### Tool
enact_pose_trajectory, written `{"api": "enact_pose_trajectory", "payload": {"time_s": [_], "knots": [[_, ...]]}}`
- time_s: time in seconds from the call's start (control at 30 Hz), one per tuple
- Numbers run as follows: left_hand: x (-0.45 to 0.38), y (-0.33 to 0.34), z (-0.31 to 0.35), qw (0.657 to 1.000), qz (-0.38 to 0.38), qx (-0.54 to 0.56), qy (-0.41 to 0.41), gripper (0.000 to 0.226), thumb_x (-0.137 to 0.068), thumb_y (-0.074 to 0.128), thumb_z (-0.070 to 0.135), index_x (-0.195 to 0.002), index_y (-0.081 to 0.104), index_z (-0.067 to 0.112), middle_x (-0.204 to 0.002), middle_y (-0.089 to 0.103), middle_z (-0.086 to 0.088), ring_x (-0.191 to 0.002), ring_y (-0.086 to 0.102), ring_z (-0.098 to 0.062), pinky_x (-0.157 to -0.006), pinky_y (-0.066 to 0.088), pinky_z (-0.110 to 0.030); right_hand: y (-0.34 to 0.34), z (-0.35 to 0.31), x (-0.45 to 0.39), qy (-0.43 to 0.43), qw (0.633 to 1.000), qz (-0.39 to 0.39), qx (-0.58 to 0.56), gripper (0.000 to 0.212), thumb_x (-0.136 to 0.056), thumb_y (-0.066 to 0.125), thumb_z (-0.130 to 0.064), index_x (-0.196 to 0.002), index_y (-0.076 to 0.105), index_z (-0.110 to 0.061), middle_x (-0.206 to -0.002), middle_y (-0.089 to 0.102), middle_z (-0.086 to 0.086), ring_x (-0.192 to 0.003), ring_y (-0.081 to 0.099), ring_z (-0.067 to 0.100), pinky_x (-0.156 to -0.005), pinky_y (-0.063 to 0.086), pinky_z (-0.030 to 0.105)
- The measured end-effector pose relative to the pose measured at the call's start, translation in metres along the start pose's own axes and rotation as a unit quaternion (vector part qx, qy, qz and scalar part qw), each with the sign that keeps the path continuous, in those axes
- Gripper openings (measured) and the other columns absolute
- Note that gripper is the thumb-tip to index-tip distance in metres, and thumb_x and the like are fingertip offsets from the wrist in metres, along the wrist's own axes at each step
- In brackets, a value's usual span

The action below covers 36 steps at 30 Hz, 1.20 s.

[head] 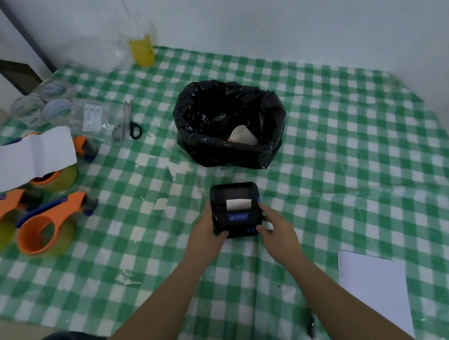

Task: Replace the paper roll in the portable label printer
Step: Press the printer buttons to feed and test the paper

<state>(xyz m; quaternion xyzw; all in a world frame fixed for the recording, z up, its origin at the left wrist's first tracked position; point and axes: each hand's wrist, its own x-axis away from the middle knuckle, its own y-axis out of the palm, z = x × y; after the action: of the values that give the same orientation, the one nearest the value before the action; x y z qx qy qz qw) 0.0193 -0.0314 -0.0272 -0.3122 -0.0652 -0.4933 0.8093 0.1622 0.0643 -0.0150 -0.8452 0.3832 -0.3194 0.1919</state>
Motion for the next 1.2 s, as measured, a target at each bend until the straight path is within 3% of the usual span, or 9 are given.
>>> {"api": "enact_pose_trajectory", "payload": {"time_s": [0.27, 0.73, 1.2], "knots": [[-0.004, 0.002, 0.000, 0.999, 0.022, -0.043, 0.006, 0.053, -0.080, 0.065, 0.005, -0.130, 0.047, 0.009, -0.127, 0.060, -0.015, -0.118, 0.056, -0.030, -0.095, 0.048, -0.037, 0.001, -0.003, 0.005, 0.021, 0.999, 0.005, -0.023, 0.054, -0.093, 0.051, -0.005, -0.143, 0.034, -0.017, -0.140, 0.052, 0.008, -0.128, 0.048, 0.022, -0.105, 0.039, 0.033], [-0.006, 0.001, -0.003, 0.999, 0.021, -0.036, -0.002, 0.048, -0.077, 0.068, 0.003, -0.123, 0.053, 0.004, -0.122, 0.064, -0.018, -0.114, 0.059, -0.030, -0.092, 0.048, -0.036, -0.006, 0.002, 0.002, 0.026, 0.999, -0.033, -0.025, 0.054, -0.092, 0.053, -0.007, -0.143, 0.034, -0.015, -0.143, 0.047, 0.007, -0.128, 0.048, 0.024, -0.107, 0.041, 0.040], [-0.007, 0.000, -0.005, 0.998, 0.017, -0.051, 0.013, 0.040, -0.077, 0.067, 0.005, -0.115, 0.056, 0.001, -0.116, 0.065, -0.020, -0.108, 0.060, -0.032, -0.091, 0.051, -0.040, 0.003, 0.012, 0.003, 0.082, 0.995, 0.016, -0.057, 0.049, -0.093, 0.052, -0.009, -0.140, 0.040, -0.011, -0.140, 0.051, 0.009, -0.117, 0.056, 0.026, -0.099, 0.046, 0.038]]}}
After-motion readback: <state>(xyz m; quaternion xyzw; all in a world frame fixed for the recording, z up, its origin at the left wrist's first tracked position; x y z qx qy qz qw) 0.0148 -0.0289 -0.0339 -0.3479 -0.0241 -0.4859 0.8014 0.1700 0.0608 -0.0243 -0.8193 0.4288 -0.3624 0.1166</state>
